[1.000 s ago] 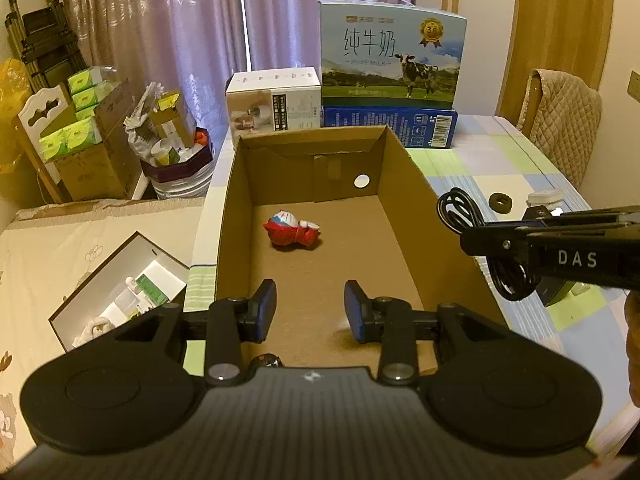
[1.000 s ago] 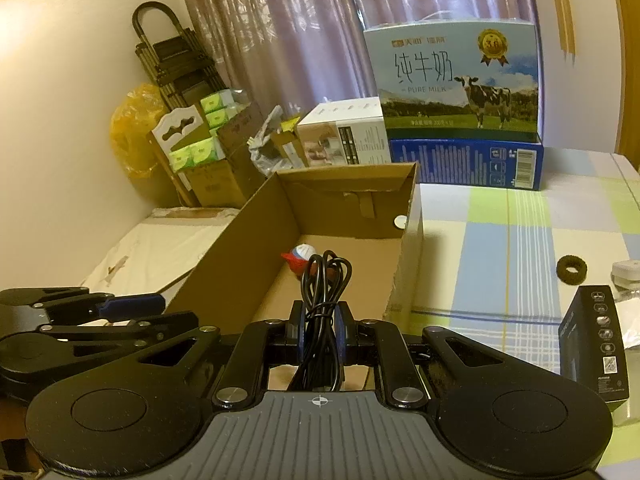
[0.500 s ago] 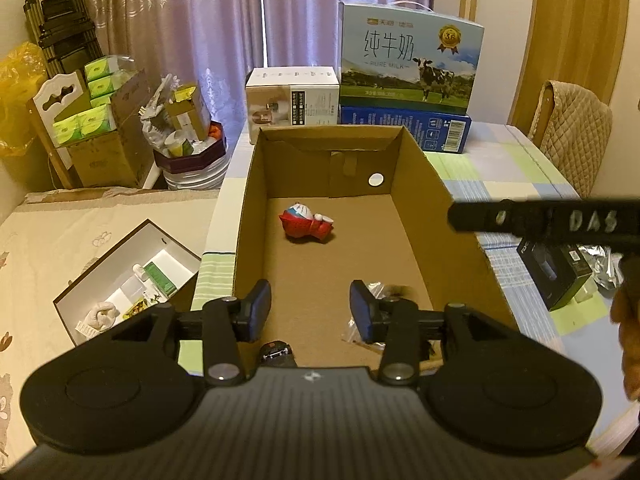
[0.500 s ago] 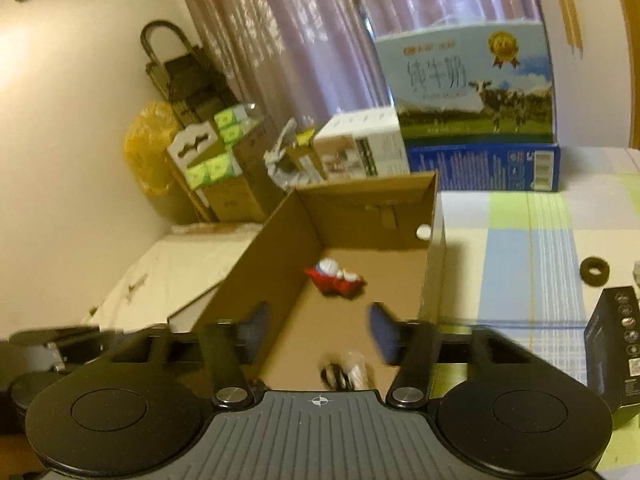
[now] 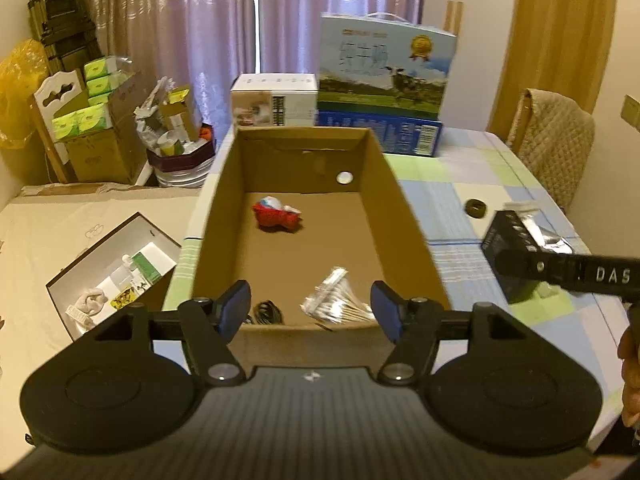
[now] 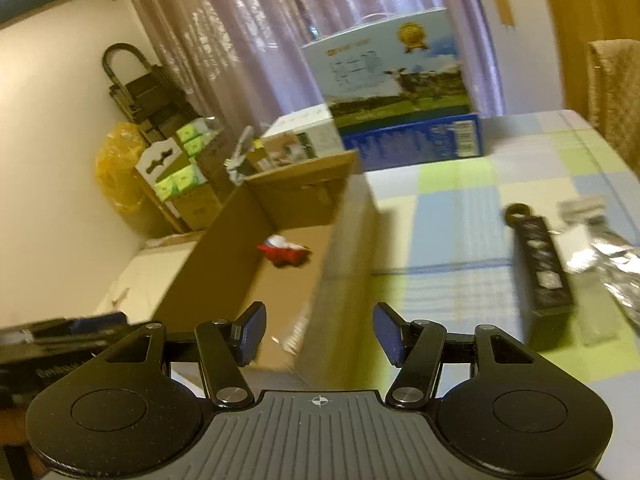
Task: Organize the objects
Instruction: 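Open the left tool to drop the swab bag while the right tool releases the cable, then move both tools back toward the table items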
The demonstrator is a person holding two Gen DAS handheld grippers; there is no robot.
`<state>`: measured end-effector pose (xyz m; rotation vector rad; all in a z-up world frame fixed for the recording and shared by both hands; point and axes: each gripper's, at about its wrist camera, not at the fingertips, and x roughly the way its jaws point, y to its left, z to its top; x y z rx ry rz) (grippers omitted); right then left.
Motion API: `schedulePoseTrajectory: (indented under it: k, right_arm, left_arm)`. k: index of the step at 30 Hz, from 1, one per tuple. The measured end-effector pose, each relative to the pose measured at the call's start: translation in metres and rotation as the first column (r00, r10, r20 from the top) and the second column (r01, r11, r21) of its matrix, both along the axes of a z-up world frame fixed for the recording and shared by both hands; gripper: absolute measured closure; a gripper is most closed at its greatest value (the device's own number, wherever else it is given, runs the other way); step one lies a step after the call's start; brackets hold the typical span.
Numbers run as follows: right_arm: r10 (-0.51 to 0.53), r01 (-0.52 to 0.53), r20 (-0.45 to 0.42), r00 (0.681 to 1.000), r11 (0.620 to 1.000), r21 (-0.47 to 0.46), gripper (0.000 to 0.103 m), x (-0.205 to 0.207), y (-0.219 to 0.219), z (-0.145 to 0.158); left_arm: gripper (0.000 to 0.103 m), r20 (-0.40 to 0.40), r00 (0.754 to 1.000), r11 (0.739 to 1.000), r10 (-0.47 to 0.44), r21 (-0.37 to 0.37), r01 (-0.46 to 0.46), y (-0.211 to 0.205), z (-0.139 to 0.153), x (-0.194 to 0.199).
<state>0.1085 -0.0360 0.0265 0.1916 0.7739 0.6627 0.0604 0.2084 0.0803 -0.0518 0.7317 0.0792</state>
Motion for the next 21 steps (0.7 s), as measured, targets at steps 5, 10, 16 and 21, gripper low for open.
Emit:
schedulePoseTrajectory:
  k: [5,10,16,21]
  right_arm:
    - [-0.035,0.035,-0.007,0.999,0.999,-0.011,0.046,-0.021,-0.039,0.000]
    - [-0.071,0.071,-0.004,0.997,0.997,-0.023,0.046,-0.040,-0.073,0.003]
    - [-0.108,0.108,0.009,0.994,0.993,-0.050,0.046,-0.054,-0.109,0.006]
    - [-0.158,0.159,0.016,0.987,0.986,-0.055,0.046,-0.060,-0.137,0.008]
  left_arm:
    - [0.027,0.007,1.000,1.000,-0.007,-0.025,0.007,-0.028,0.005,-0.018]
    - [0.014,0.006,1.000,0.999,-0.031,-0.039,0.031,-0.058,0.006,-0.032]
    - [0.005,0.011,0.998,0.996,-0.056,-0.068,0.057,-0.090,0.005,-0.039]
    - [0.001,0.019,0.997,0.995,-0.069,-0.068,0.071,-0.113,0.001,-0.042]
